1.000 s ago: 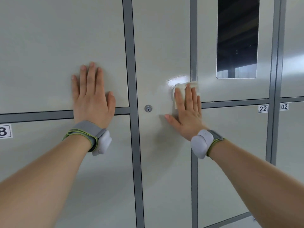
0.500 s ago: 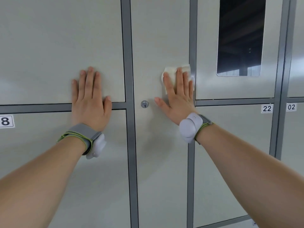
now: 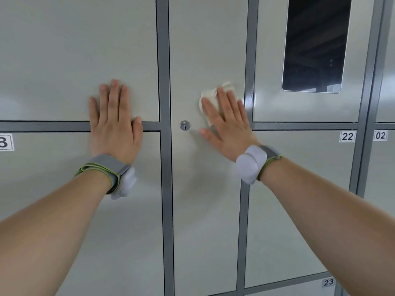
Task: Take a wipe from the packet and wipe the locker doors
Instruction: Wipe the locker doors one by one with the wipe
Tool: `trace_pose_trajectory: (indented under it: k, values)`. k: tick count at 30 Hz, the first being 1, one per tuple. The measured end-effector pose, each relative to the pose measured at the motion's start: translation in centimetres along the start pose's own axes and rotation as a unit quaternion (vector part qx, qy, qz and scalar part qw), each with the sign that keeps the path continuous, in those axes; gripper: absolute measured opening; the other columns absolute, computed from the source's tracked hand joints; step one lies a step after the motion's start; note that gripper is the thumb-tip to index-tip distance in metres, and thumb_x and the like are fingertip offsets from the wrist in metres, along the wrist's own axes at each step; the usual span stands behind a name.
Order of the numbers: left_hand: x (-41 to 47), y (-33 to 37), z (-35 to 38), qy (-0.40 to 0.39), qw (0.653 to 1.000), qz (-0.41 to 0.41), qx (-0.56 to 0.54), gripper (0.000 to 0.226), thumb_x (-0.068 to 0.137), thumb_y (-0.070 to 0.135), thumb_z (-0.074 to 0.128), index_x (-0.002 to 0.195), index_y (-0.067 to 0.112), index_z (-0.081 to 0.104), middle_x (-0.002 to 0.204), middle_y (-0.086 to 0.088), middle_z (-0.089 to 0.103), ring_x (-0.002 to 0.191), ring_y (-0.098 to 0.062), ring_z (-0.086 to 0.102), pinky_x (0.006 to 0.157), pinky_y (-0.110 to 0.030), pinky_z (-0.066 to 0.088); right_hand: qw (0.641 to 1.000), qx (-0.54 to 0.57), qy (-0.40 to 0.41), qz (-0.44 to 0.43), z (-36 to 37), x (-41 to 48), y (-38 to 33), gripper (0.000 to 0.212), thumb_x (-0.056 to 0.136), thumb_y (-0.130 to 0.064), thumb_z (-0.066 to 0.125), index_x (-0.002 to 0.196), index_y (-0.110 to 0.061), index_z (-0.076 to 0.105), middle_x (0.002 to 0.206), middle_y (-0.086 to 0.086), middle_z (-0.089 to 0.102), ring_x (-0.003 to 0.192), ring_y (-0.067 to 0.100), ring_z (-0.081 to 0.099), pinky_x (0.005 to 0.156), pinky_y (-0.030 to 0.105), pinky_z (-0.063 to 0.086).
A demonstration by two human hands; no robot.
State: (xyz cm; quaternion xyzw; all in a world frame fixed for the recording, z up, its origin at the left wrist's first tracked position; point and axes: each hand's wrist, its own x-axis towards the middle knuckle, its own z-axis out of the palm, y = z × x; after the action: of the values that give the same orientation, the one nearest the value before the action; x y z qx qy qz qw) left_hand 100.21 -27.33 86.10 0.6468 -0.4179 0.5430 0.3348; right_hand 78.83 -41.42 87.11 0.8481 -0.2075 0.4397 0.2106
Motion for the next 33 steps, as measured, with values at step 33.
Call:
trace_pose_trajectory:
  k: [33]
  values:
    - [-1.8, -1.6, -0.2, -0.002, 0.998, 0.067, -0.013, 0.062, 0.09, 0.024, 0.031, 0.146, -0.002, 0.024, 0.154, -0.02, 0.021, 0.142, -0.035, 0.015, 0.117, -0.033, -0.007, 0.99, -0.048, 0.036, -0.126, 4.6, -2.4, -4.4, 0.073, 0.088, -0.062, 0.032, 0.149, -0.022, 0.022, 0.155, 0.023, 0.009, 0.143, 0.039, 0.001, 0.114, 0.049, -0.003]
